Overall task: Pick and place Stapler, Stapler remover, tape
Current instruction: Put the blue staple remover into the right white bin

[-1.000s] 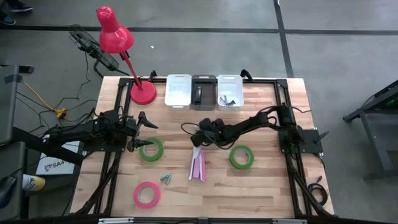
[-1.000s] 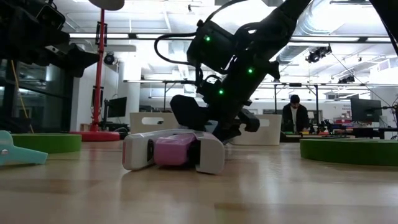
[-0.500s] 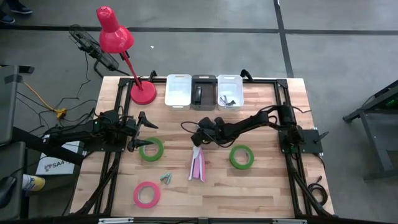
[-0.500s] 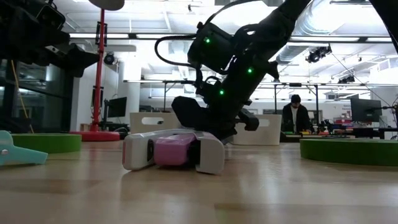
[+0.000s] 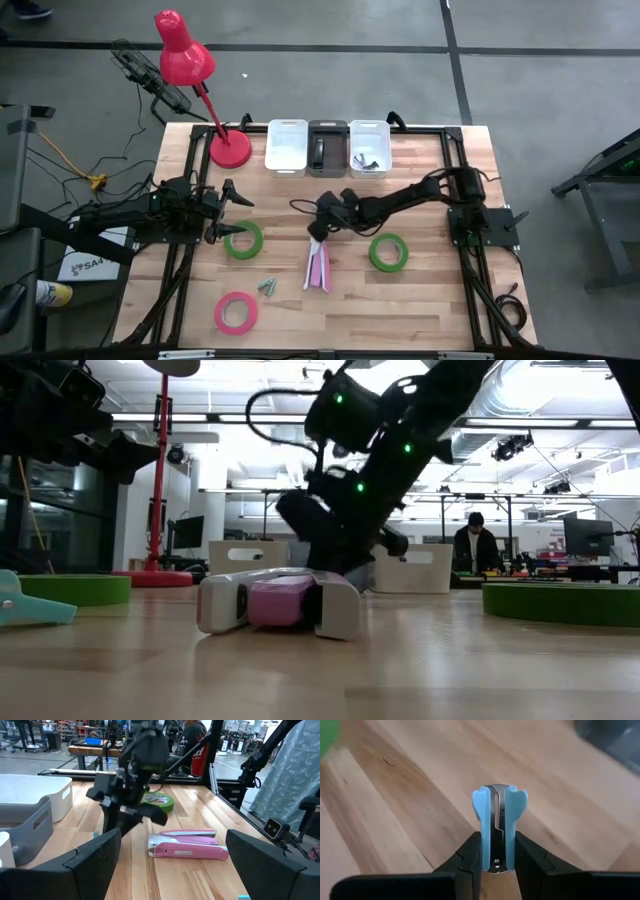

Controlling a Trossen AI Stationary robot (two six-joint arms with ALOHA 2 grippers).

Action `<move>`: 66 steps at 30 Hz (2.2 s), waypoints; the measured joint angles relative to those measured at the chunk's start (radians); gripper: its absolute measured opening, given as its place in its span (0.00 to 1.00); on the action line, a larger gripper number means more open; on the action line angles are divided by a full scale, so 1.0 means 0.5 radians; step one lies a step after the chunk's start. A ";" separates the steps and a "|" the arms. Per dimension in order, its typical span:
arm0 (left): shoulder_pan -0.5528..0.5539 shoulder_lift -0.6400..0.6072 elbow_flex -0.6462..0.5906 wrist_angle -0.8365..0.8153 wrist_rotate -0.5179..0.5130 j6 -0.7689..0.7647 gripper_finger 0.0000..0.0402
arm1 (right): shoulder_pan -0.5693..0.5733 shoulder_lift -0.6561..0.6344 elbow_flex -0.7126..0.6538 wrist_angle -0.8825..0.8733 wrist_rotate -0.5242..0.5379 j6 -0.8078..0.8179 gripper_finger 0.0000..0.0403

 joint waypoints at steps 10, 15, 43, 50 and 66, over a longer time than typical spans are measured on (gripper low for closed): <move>0.000 0.000 -0.001 0.000 0.002 0.000 0.89 | -0.092 -0.276 0.001 -0.291 -0.037 0.126 0.18; 0.000 -0.001 0.000 0.000 0.002 0.000 0.89 | -0.222 -0.451 0.002 -0.518 -0.031 0.185 0.18; 0.000 0.000 0.000 0.000 0.005 0.000 0.89 | -1.249 -0.799 0.002 -1.097 -0.611 -0.806 0.18; 0.000 0.000 0.000 0.000 0.001 0.000 0.89 | -1.416 -0.690 0.002 -1.103 -0.884 -1.344 0.18; 0.001 0.000 0.000 0.000 0.002 0.000 0.89 | -1.611 -0.454 0.002 -1.105 -1.066 -2.130 0.18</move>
